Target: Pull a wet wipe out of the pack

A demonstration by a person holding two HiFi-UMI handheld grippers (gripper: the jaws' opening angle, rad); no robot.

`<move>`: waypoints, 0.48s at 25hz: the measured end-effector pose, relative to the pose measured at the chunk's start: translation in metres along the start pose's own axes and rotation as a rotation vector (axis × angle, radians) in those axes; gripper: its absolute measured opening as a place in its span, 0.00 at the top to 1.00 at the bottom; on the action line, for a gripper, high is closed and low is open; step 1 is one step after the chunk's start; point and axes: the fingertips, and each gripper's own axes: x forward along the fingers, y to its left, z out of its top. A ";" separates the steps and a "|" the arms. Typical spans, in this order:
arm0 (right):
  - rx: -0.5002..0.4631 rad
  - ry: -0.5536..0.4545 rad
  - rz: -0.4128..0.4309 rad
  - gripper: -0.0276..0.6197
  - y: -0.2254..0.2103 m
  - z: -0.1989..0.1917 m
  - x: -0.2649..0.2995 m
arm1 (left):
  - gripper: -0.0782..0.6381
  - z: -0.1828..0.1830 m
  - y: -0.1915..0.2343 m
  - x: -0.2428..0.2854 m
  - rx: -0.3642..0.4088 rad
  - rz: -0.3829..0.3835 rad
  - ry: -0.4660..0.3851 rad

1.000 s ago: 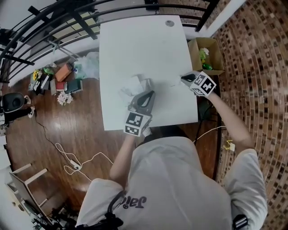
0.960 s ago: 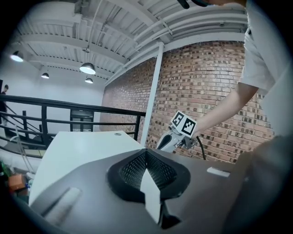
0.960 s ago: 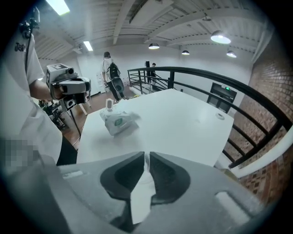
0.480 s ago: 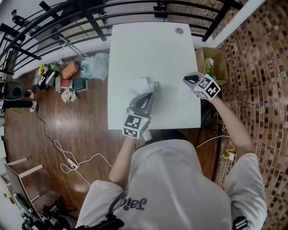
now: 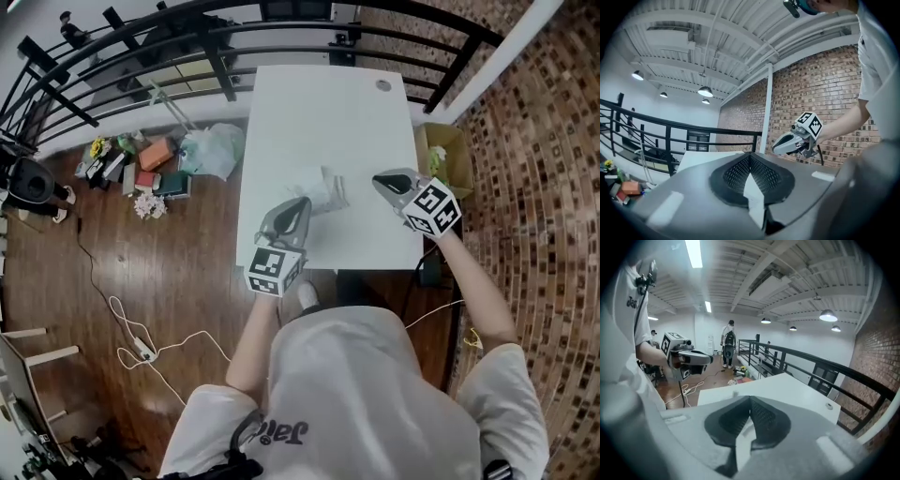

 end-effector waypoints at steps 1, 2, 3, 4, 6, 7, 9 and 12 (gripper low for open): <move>0.007 -0.029 -0.014 0.97 0.011 0.007 -0.004 | 0.87 0.001 0.000 -0.008 0.000 0.005 -0.013; 0.014 -0.058 -0.031 0.97 0.021 0.013 -0.009 | 0.87 0.002 -0.001 -0.015 0.000 0.011 -0.022; 0.023 -0.087 -0.052 0.97 0.032 0.018 -0.015 | 0.87 0.002 -0.002 -0.022 0.002 0.015 -0.029; 0.034 -0.114 -0.075 0.97 0.041 0.022 -0.020 | 0.87 0.002 -0.004 -0.028 0.004 0.019 -0.035; 0.068 -0.170 -0.119 0.97 0.059 0.029 -0.031 | 0.87 -0.001 -0.010 -0.038 0.005 0.026 -0.044; 0.090 -0.199 -0.135 0.97 0.068 0.032 -0.036 | 0.87 -0.002 -0.013 -0.042 0.004 0.033 -0.049; 0.145 -0.266 -0.151 0.97 0.086 0.041 -0.045 | 0.87 -0.001 -0.022 -0.049 -0.001 0.050 -0.057; 0.233 -0.371 -0.152 0.97 0.111 0.053 -0.061 | 0.87 0.007 -0.044 -0.061 0.004 0.067 -0.078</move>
